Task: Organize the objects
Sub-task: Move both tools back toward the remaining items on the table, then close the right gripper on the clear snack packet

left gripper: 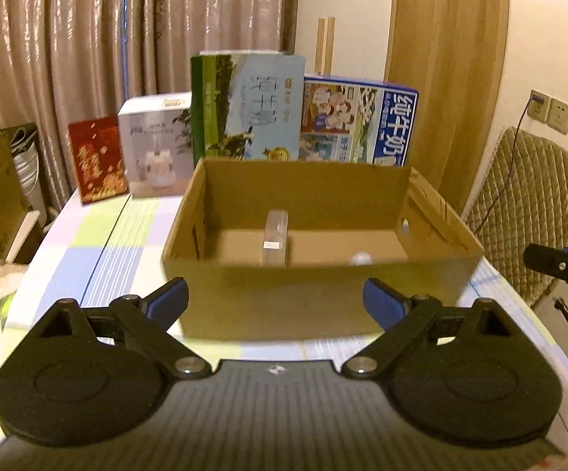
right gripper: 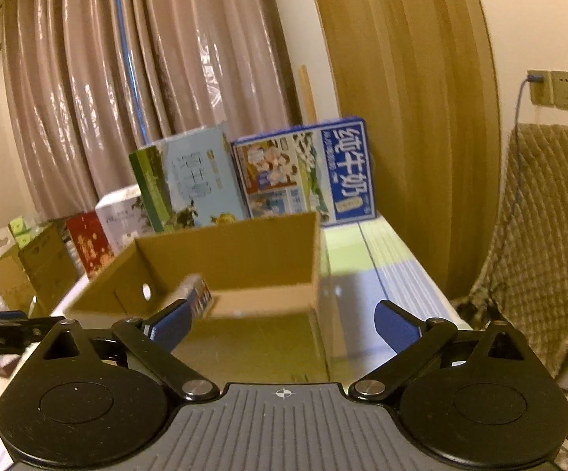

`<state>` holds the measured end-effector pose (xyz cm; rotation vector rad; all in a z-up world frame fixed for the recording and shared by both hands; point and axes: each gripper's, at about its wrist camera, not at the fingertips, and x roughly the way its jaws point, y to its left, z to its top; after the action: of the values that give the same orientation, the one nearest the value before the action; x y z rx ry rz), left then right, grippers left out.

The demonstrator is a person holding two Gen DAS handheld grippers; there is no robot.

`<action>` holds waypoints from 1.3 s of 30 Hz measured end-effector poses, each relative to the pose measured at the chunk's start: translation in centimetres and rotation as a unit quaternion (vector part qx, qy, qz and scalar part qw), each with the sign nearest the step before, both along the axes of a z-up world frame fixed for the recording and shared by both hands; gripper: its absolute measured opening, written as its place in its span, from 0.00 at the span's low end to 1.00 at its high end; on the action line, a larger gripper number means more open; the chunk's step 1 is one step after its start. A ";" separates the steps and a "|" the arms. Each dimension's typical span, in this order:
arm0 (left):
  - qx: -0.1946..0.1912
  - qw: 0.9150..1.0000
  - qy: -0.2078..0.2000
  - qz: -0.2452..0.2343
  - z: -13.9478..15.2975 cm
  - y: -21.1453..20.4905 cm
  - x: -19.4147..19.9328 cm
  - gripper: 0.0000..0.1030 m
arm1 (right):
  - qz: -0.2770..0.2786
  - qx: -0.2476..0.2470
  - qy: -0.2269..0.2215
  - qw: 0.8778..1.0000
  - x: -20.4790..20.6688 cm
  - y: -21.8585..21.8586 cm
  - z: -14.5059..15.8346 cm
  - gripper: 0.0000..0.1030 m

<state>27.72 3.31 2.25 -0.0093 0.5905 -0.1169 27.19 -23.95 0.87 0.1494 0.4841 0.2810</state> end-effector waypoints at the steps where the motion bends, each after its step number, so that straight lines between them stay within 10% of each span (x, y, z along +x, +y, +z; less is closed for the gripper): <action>1: 0.001 1.000 0.001 0.003 -0.2 0.2 -0.9 0.91 | 0.000 -0.001 0.006 1.000 -0.7 -0.3 -0.3 0.95; 14: 0.002 0.999 0.037 0.022 -5.0 1.0 -11.2 0.93 | 0.002 -0.011 0.100 0.995 -8.8 -2.7 -6.0 0.96; 26: -0.003 0.998 0.057 0.027 -7.0 1.1 -12.0 0.93 | 0.034 -0.021 0.119 0.992 -9.0 -0.3 -7.6 0.95; 39: -0.003 0.997 0.070 0.023 -8.1 0.7 -11.4 0.93 | 0.012 -0.001 0.160 0.987 -6.0 -0.5 -8.7 0.68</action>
<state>16.36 4.03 -5.81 -0.0377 0.7292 -0.0733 21.20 -24.43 -7.88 0.1875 0.8048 0.2803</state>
